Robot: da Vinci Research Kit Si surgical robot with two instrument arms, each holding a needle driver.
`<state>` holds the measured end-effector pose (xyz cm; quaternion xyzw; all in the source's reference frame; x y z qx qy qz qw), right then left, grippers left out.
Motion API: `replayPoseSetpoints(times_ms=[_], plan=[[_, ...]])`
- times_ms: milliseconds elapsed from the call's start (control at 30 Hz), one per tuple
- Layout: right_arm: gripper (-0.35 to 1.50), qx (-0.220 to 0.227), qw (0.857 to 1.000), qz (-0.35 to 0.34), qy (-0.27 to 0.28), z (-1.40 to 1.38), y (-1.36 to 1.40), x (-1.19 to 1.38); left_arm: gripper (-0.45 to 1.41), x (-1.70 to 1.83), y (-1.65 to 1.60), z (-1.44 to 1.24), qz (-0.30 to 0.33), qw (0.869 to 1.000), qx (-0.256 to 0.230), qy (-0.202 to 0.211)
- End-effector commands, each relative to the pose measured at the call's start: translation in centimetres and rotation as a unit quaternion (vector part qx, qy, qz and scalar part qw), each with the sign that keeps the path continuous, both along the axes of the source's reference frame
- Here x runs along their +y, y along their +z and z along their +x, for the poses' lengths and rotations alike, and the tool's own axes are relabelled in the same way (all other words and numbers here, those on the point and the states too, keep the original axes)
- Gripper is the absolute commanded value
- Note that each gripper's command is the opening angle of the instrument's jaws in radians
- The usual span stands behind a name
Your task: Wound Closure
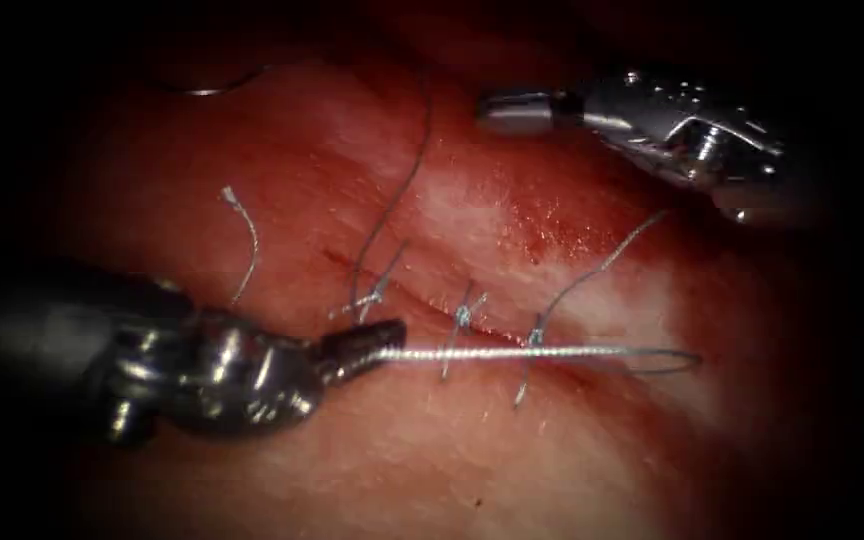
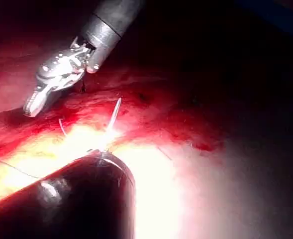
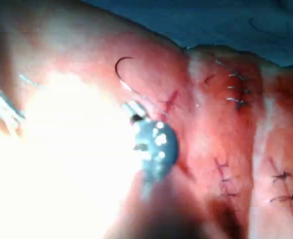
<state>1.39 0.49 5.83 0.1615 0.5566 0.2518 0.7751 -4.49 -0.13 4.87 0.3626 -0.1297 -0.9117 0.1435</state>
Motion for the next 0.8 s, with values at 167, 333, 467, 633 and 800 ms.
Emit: replayPoseSetpoints(times_ms=[167, 333, 467, 633, 800], plan=[[-0.35, -0.013, 1.0, -0.02, -0.006, -0.31, 0.59, -0.38, -0.45, 0.16, 0.27, -0.12, 0.014, 0.999, -0.001, 0.038], [-0.35, 0.002, 1.0, -0.012, -0.028, -0.3, 0.99, -0.76, -0.45, 0.44, 0.6, -0.1, 0.032, 0.999, 0.011, -0.003], [-0.35, 0.026, 1.0, -0.001, -0.013, -0.28, 1.01, -0.87, -0.45, 0.53, 0.81, -0.13, 0.01, 0.999, 0.027, -0.038], [-0.35, 0.073, 0.997, 0.0, 0.025, -0.26, 0.84, -0.92, -0.45, 0.53, 1.4, -0.23, -0.013, 0.994, 0.078, -0.08], [-0.35, 0.098, 0.994, 0.013, 0.051, -0.25, 0.65, -0.92, -0.45, 0.49, 1.76, -0.34, -0.021, 0.989, 0.1, -0.105]])
